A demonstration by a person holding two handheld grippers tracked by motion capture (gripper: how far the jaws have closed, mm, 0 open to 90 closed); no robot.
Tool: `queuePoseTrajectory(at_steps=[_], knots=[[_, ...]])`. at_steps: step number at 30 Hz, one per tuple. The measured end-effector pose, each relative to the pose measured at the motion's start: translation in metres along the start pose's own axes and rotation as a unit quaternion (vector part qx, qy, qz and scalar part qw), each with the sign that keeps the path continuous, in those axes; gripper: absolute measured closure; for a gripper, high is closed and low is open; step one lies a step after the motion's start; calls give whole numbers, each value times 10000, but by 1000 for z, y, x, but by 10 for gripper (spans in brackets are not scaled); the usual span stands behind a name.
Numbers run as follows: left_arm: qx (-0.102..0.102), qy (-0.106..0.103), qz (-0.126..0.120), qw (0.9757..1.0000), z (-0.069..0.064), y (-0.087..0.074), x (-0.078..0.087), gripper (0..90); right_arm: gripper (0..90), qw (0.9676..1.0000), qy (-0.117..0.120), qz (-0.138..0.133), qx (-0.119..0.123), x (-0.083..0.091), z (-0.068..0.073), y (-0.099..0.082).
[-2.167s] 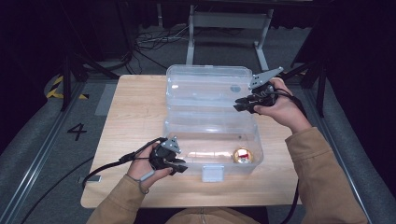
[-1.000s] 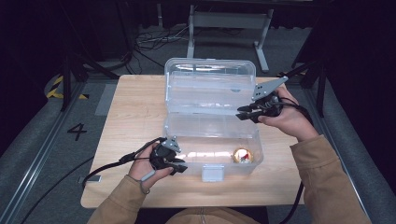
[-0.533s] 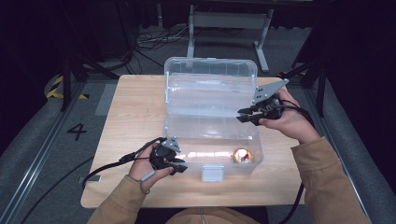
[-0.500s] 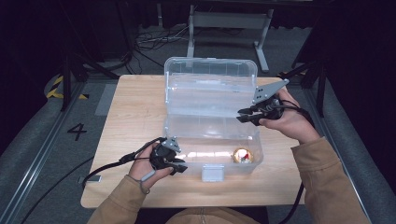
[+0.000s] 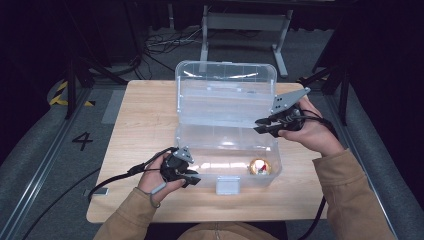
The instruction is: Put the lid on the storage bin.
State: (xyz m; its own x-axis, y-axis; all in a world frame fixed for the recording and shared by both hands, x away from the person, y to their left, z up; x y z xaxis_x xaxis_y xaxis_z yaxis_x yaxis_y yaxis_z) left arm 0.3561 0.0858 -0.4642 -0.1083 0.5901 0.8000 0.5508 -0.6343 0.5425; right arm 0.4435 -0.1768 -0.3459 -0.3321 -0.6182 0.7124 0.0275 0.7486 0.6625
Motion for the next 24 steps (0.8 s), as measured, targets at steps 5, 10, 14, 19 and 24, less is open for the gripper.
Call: queuePoseTrajectory(at_steps=[5,10,14,19,24], knots=[[-3,-2,-1,10000,0,0,0,727,749,10000,16,0,27,1,2,-1],[12,-4,-4,10000,0,0,0,727,748,10000,18,11,68,2,5,-1],[3,0,-2,10000,0,0,0,727,748,10000,41,30,82,2,7,-2],[7,2,-4,10000,0,0,0,727,749,9999,49,53,133,3,11,-2],[9,3,-6,10000,0,0,0,727,749,9998,64,69,170,3,14,-3]])
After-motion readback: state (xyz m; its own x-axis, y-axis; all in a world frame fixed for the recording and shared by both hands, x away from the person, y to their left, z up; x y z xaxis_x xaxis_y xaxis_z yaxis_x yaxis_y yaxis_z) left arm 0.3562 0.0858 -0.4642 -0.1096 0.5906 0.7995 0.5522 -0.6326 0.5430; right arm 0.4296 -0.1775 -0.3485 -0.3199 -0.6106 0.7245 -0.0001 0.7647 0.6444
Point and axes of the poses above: each handheld gripper's, and its own axes: x roughly backward along the jaws, y roughly out of its top, z roughly to its left, the point moved 6 cm from there along -x, roughly forward along the jaws, and after that the axes turned 7 degrees about x, right-handed, at the moved point
